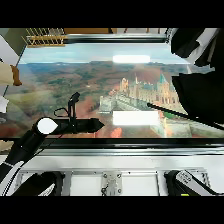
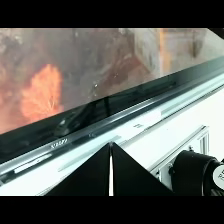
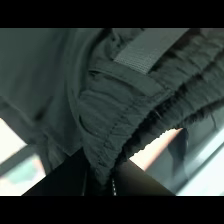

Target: Fold the clothes and pants, and hang the long-sleeved shirts on hangers.

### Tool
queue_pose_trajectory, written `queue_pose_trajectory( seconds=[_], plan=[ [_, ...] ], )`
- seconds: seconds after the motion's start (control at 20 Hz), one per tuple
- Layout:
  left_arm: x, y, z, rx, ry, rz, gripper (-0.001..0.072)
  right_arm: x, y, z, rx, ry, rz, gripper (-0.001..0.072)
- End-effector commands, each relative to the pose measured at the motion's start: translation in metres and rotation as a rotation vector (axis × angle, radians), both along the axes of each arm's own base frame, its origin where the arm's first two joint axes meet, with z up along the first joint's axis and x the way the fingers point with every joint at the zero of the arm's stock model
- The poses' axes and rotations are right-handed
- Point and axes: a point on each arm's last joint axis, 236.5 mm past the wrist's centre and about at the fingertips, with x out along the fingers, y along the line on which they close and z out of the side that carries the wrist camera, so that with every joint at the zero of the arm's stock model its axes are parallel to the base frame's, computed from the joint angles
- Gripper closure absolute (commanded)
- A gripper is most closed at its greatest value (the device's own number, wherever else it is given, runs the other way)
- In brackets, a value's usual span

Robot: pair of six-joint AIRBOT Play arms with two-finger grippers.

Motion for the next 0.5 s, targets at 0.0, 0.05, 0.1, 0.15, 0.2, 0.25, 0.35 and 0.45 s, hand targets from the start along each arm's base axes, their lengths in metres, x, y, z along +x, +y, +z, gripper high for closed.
queue_pose_trajectory(
  seconds=[0.0, 0.05, 0.1, 0.15, 0.2, 0.25, 0.35, 0.45],
  plan=[
    [0.013, 0.002, 0.011, 0.049, -0.074, -0.022, 0.0698, -0.034, 0.028, -0.034, 0.066, 0.085, -0.043, 0.069],
    [0.016, 0.003, 0.015, 0.059, -0.094, -0.024, 0.0698, -0.039, 0.039, -0.043, 0.087, 0.103, -0.032, 0.0689],
    [0.018, 0.003, 0.018, 0.063, -0.106, -0.027, 0.0698, -0.043, 0.048, -0.051, 0.105, 0.119, -0.024, 0.0689],
    [0.019, 0.003, 0.021, 0.06, -0.112, -0.026, 0.0698, -0.048, 0.052, -0.056, 0.109, 0.136, -0.019, 0.0687],
    [0.02, 0.002, 0.023, 0.057, -0.116, -0.026, 0.0698, -0.052, 0.051, -0.059, 0.101, 0.155, -0.012, 0.0671],
    [0.02, 0.002, 0.025, 0.057, -0.118, -0.029, 0.0698, -0.057, 0.047, -0.059, 0.077, 0.175, -0.002, 0.0542],
    [0.018, 0.002, 0.025, 0.057, -0.113, -0.034, 0.0698, -0.066, 0.03, -0.052, -0.006, 0.228, 0.036, 0.0177],
    [0.016, 0.002, 0.024, 0.06, -0.105, -0.043, 0.0698, -0.075, 0.004, -0.031, -0.119, 0.284, 0.055, 0.0163]
  ],
)
